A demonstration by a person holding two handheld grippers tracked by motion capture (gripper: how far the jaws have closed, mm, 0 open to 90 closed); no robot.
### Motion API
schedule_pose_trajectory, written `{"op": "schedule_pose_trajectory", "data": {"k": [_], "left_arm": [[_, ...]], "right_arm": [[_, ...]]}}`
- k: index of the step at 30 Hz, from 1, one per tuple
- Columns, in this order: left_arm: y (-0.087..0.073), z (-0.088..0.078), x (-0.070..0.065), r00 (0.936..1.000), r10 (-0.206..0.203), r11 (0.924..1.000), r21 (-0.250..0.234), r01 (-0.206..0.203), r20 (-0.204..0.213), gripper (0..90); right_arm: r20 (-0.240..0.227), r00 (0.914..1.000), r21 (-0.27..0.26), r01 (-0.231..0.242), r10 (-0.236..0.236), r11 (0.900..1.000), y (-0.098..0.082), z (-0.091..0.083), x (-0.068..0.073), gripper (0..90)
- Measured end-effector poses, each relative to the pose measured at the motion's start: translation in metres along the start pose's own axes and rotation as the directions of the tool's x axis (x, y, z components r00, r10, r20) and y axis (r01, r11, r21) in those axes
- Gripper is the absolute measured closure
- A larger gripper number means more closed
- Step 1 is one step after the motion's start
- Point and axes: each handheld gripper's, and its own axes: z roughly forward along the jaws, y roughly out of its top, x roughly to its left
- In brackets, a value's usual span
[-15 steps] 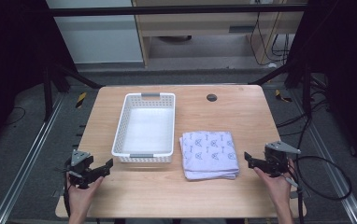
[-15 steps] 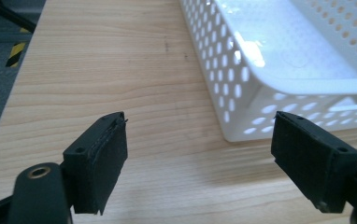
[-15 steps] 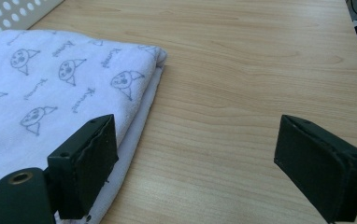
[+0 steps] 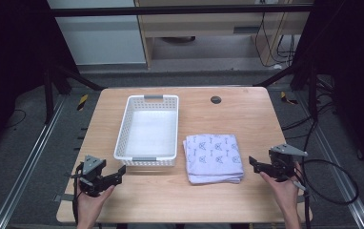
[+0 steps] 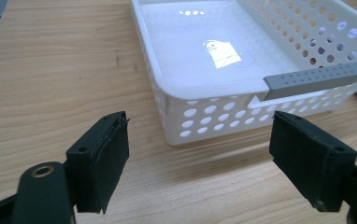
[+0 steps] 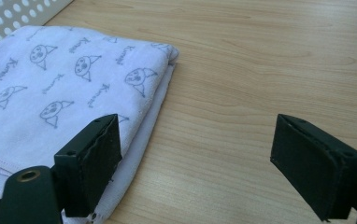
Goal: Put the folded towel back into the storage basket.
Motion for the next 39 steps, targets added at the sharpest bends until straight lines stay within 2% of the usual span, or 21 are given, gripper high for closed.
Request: {"op": "schedule_pose_trajectory", "data": {"k": [6, 15, 19, 22, 28, 33, 39], "left_arm": [[0.003, -0.003, -0.008, 0.9998, 0.013, 0.9997, -0.022, -0.013, 0.012, 18.9], [0.01, -0.002, -0.027, 0.997, 0.069, 0.9972, -0.03, -0.068, 0.036, 20.2], [0.017, -0.005, -0.031, 0.997, 0.062, 0.9968, -0.054, -0.059, 0.047, 20.6], [0.024, -0.004, -0.037, 0.9959, 0.055, 0.9967, -0.063, -0.05, 0.072, 21.1], [0.037, 0.003, -0.054, 0.9905, 0.078, 0.9954, -0.064, -0.071, 0.114, 23.5], [0.046, 0.009, -0.073, 0.9839, 0.112, 0.992, -0.075, -0.102, 0.14, 25.4], [0.055, 0.015, -0.094, 0.9776, 0.128, 0.9897, -0.084, -0.115, 0.167, 28.0]], "right_arm": [[-0.013, 0.9999, 0.008, 0.007, -0.007, 1.0, 0.001, 0.0, 0.004, 15.9], [-0.041, 0.9985, 0.004, 0.036, -0.035, 0.999, 0.009, -0.002, 0.012, 21.3], [-0.058, 0.998, -0.012, 0.027, -0.028, 1.0, 0.013, -0.01, 0.012, 24.0], [-0.056, 0.9975, -0.005, 0.042, -0.042, 0.999, 0.015, -0.015, 0.012, 24.4], [-0.058, 0.998, -0.026, 0.025, -0.026, 0.999, 0.027, -0.021, 0.008, 25.1], [-0.072, 0.9965, -0.037, 0.039, -0.042, 0.999, 0.039, -0.021, 0.012, 26.3], [-0.091, 0.9951, -0.041, 0.036, -0.039, 0.999, 0.049, -0.017, 0.018, 27.6]]}}
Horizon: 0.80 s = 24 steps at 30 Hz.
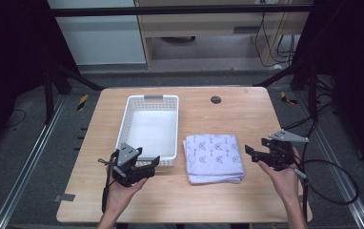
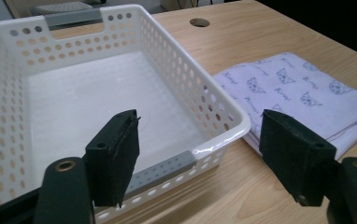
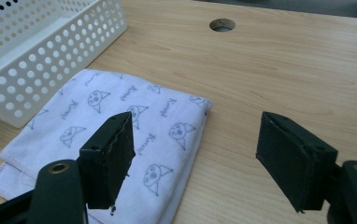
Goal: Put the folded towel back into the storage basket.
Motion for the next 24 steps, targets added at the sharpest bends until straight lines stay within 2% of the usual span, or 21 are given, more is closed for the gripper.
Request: {"op": "schedule_pose_trajectory", "data": {"k": [6, 10, 19, 24], "left_arm": [[0.009, 0.01, -0.016, 0.9994, 0.006, 0.9999, 0.009, -0.006, 0.033, 30.8], [0.013, 0.018, -0.026, 0.9986, 0.017, 0.9997, 0.016, -0.018, 0.05, 31.8], [0.017, 0.041, -0.05, 0.9959, 0.044, 0.9976, 0.049, -0.048, 0.079, 35.1], [0.018, 0.052, -0.058, 0.9951, 0.05, 0.9964, 0.064, -0.055, 0.085, 37.4]], "right_arm": [[-0.01, 0.9998, 0.009, 0.017, -0.017, 1.0, 0.003, 0.007, 0.002, 28.6], [-0.019, 0.9998, 0.017, 0.007, -0.007, 1.0, 0.003, 0.011, 0.003, 29.3], [-0.035, 0.9994, 0.026, -0.003, 0.004, 1.0, 0.001, 0.02, 0.003, 30.8], [-0.04, 0.9992, 0.028, 0.002, -0.001, 1.0, 0.0, 0.025, 0.003, 31.3]]}}
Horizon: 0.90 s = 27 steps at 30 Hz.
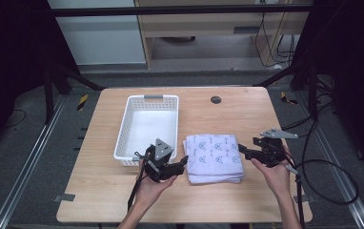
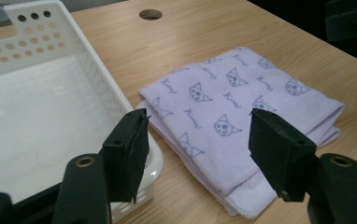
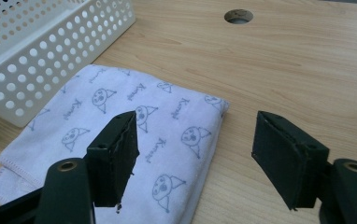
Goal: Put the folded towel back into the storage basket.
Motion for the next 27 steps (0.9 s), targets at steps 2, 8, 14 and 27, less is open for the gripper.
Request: {"op": "schedule_pose_trajectory", "data": {"k": [2, 8, 14, 27], "left_arm": [[0.0, 0.005, -0.003, 1.0, 0.004, 1.0, 0.008, -0.004, 0.0, 38.2], [-0.001, 0.019, -0.01, 1.0, 0.005, 0.9995, 0.033, -0.005, 0.005, 41.3], [-0.004, 0.03, -0.019, 0.9997, 0.02, 0.9981, 0.058, -0.02, 0.011, 42.4], [-0.018, 0.041, -0.028, 0.9998, 0.007, 0.9954, 0.095, -0.008, 0.019, 45.8]], "right_arm": [[-0.001, 1.0, 0.003, -0.001, 0.001, 1.0, -0.001, 0.001, 0.0, 31.3], [-0.003, 1.0, 0.006, 0.005, -0.005, 1.0, -0.006, 0.009, 0.001, 31.7], [-0.004, 0.9999, 0.02, 0.012, -0.012, 1.0, -0.01, 0.015, 0.0, 33.1], [0.0, 1.0, 0.028, -0.009, 0.009, 1.0, -0.007, 0.028, -0.003, 34.9]]}}
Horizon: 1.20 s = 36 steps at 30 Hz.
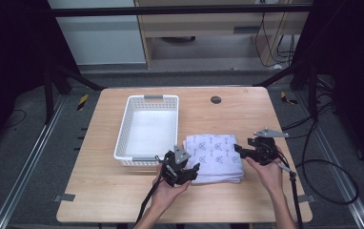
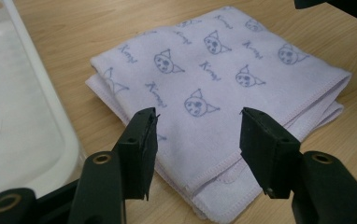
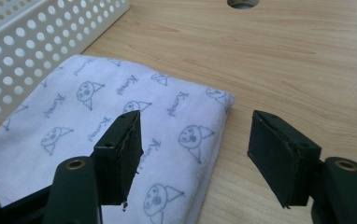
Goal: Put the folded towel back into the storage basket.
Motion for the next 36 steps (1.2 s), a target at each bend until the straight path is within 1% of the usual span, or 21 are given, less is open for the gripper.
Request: {"op": "schedule_pose_trajectory", "data": {"k": [2, 5, 7, 9, 14, 15, 21, 23, 24, 26, 29, 31, 34, 36], "left_arm": [[-0.003, 0.002, 0.0, 1.0, -0.008, 0.9999, 0.013, 0.008, 0.002, 46.0], [-0.008, 0.004, 0.0, 0.9999, -0.014, 0.9996, 0.025, 0.014, -0.002, 46.6], [-0.011, 0.007, 0.0, 0.9998, -0.021, 0.9993, 0.03, 0.021, 0.002, 46.7], [-0.014, 0.009, -0.001, 0.9998, -0.02, 0.9991, 0.037, 0.02, -0.004, 46.8], [-0.019, 0.014, 0.0, 0.9995, -0.03, 0.9983, 0.05, 0.03, -0.005, 46.6], [-0.021, 0.016, 0.0, 0.9996, -0.028, 0.998, 0.057, 0.029, -0.007, 46.6], [-0.026, 0.025, 0.001, 0.9984, -0.055, 0.9956, 0.075, 0.056, -0.013, 46.0], [-0.028, 0.028, 0.001, 0.998, -0.062, 0.9948, 0.08, 0.062, -0.013, 45.8], [-0.028, 0.029, 0.001, 0.998, -0.061, 0.9948, 0.08, 0.063, -0.017, 45.5], [-0.03, 0.031, 0.002, 0.9969, -0.078, 0.9936, 0.081, 0.079, -0.015, 43.8], [-0.032, 0.033, 0.005, 0.9957, -0.092, 0.9923, 0.082, 0.093, -0.014, 41.5], [-0.034, 0.035, 0.006, 0.9951, -0.097, 0.9917, 0.083, 0.098, -0.016, 39.0], [-0.035, 0.037, 0.006, 0.9943, -0.104, 0.9912, 0.08, 0.106, -0.02, 36.7], [-0.036, 0.039, 0.006, 0.9931, -0.116, 0.9903, 0.074, 0.117, -0.019, 36.0]], "right_arm": [[0.001, 1.0, 0.004, -0.005, 0.005, 1.0, 0.0, 0.002, 0.001, 34.8], [0.006, 0.9999, 0.01, 0.01, -0.01, 1.0, -0.001, 0.005, 0.001, 34.5], [0.008, 0.9999, 0.012, 0.01, -0.011, 1.0, -0.001, 0.008, 0.001, 34.5], [0.011, 0.9999, 0.017, 0.013, -0.013, 1.0, -0.002, 0.01, 0.001, 34.5], [0.017, 0.9998, 0.025, 0.003, -0.003, 1.0, -0.003, 0.015, 0.001, 35.3], [0.018, 0.9998, 0.025, 0.007, -0.007, 1.0, -0.004, 0.016, 0.0, 35.7], [0.021, 0.9998, 0.043, -0.006, 0.005, 0.999, -0.006, 0.024, -0.001, 37.5], [0.032, 0.9995, 0.043, -0.005, 0.004, 0.999, -0.007, 0.027, -0.002, 38.4], [0.029, 0.9995, 0.042, -0.009, 0.008, 0.999, -0.008, 0.028, -0.002, 38.6], [0.036, 0.9993, 0.049, -0.006, 0.004, 0.999, -0.009, 0.031, -0.003, 39.0], [0.044, 0.999, 0.053, -0.004, 0.001, 0.999, -0.012, 0.035, -0.005, 39.6], [0.047, 0.9988, 0.06, -0.016, 0.014, 0.998, -0.013, 0.038, -0.006, 40.1], [0.043, 0.9989, 0.072, -0.021, 0.018, 0.997, -0.015, 0.043, -0.005, 41.2], [0.038, 0.9992, 0.074, -0.019, 0.016, 0.997, -0.016, 0.045, -0.004, 41.8]]}}
